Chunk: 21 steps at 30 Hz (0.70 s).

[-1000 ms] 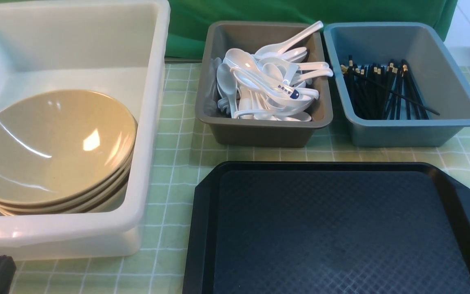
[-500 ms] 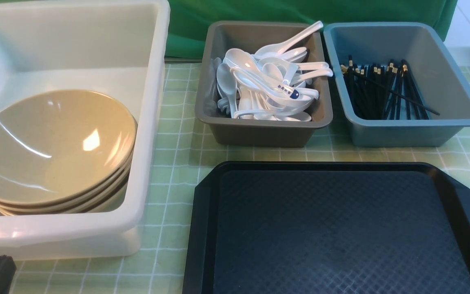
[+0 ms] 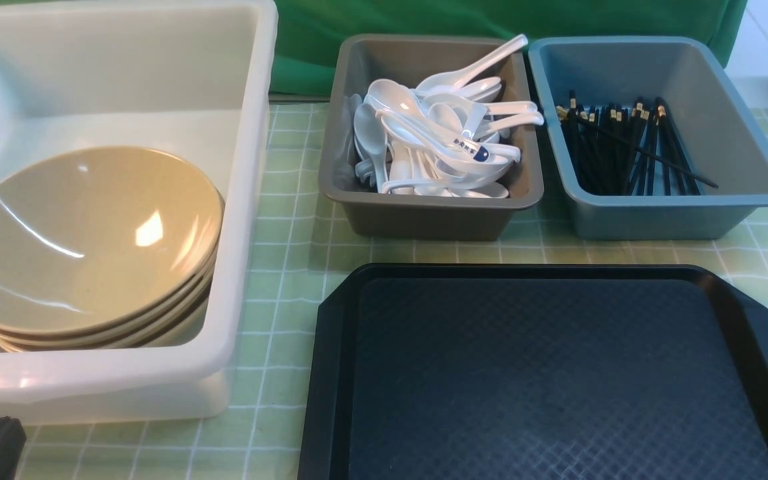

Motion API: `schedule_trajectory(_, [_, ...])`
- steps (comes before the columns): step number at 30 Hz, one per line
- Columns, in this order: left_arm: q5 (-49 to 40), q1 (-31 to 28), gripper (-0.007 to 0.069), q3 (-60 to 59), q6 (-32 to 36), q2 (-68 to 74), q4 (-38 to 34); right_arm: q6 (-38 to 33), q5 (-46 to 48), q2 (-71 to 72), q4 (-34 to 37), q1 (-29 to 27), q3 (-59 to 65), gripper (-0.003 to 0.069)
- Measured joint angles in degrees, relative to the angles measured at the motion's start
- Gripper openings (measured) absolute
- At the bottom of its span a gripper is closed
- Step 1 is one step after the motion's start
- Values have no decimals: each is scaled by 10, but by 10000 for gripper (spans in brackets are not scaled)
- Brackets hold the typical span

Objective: On green table put chopsticks spoon bowls plates into blue grey white boxes.

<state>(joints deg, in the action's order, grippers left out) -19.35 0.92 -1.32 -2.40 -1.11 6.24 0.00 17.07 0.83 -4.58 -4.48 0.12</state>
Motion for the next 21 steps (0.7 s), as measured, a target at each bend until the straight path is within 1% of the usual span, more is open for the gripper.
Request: schedule_trajectory(21, [0,0,-2,0,0,0,0,0,0,0,0,0,0,148])
